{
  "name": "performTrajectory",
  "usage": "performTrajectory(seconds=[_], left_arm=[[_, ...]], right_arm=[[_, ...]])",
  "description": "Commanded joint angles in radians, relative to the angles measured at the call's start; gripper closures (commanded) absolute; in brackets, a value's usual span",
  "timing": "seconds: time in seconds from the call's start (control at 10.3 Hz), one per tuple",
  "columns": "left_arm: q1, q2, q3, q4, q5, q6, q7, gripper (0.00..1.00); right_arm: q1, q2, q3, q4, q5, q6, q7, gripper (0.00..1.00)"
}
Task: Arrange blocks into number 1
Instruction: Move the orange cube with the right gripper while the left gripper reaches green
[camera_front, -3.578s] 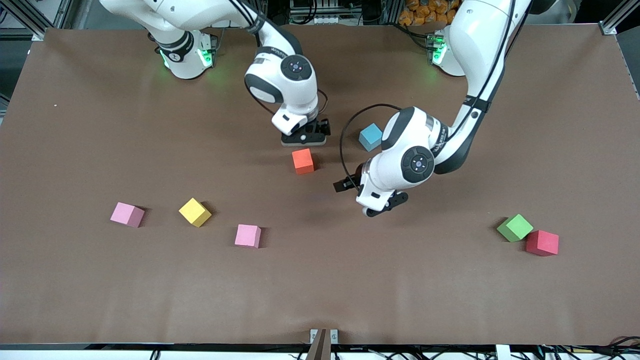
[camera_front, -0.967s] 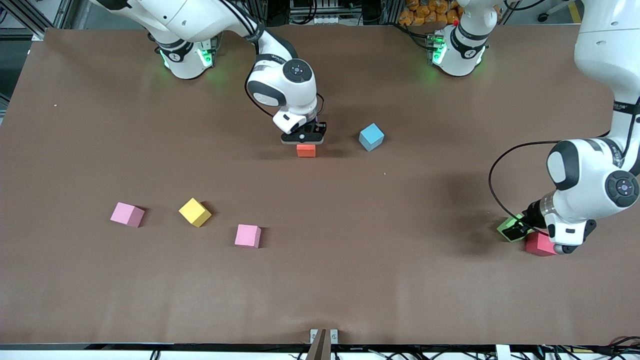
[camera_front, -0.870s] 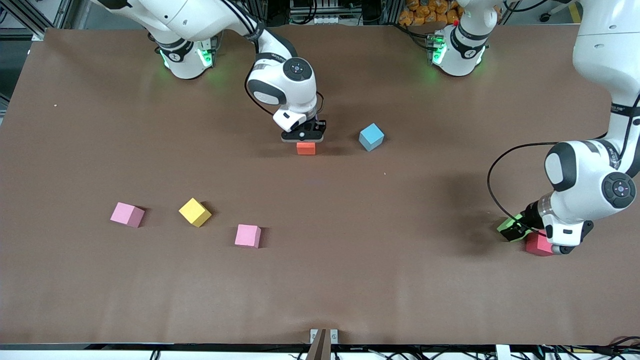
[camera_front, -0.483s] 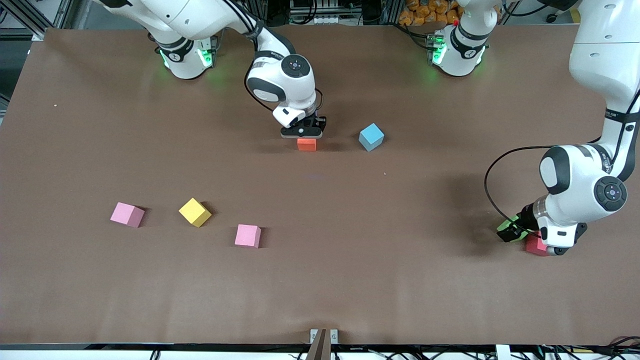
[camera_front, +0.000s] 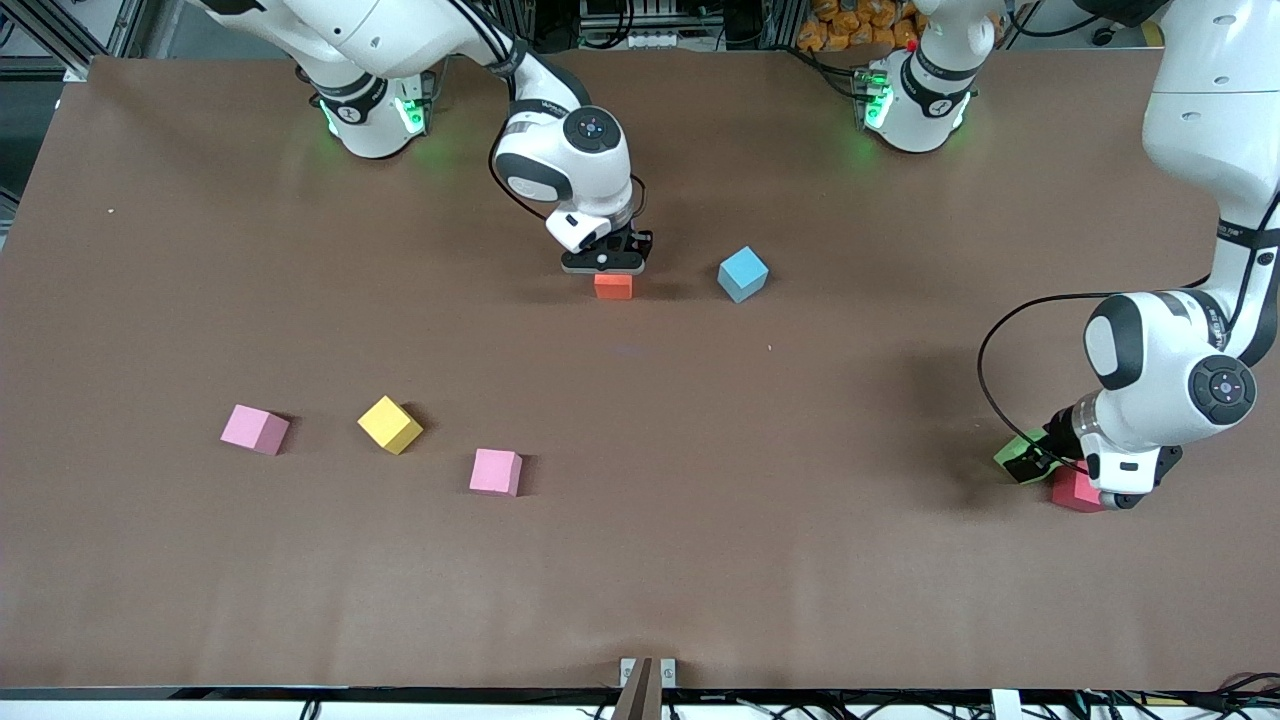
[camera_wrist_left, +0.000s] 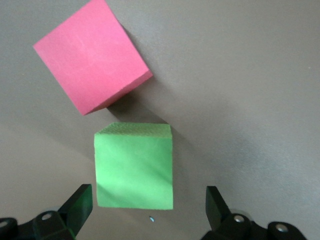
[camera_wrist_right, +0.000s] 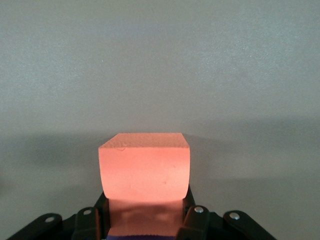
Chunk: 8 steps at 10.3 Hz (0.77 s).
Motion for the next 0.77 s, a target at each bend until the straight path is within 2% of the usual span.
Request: performTrajectory(seconds=[0.0,0.39,0.48,0.68], left_arm=[[0.010,0.003,-0.003,-0.008,0.038,0.015,-0.030,0.00],[0.019,0.015,-0.002,-0.008,0.038,0.032,-0.030,0.00],[0.023,0.016,-0.003,-0.008,0.038,0.035,-0.029,0.00],[0.023,0.027,-0.002,-0.006,0.038,0.049,-0.029,0.00]], right_arm=[[-0.012,-0.030,0.019,-0.032,-0.015,0.004,0.032,1.00],[-0.012,-0.030,0.025,-0.032,-0.015,0.001,0.042,1.00],[-0.010,-0.030,0.025,-0.032,-0.015,-0.001,0.042,0.89],[-0.012,-0.030,0.025,-0.028,-0.016,-0.025,0.041,0.00]])
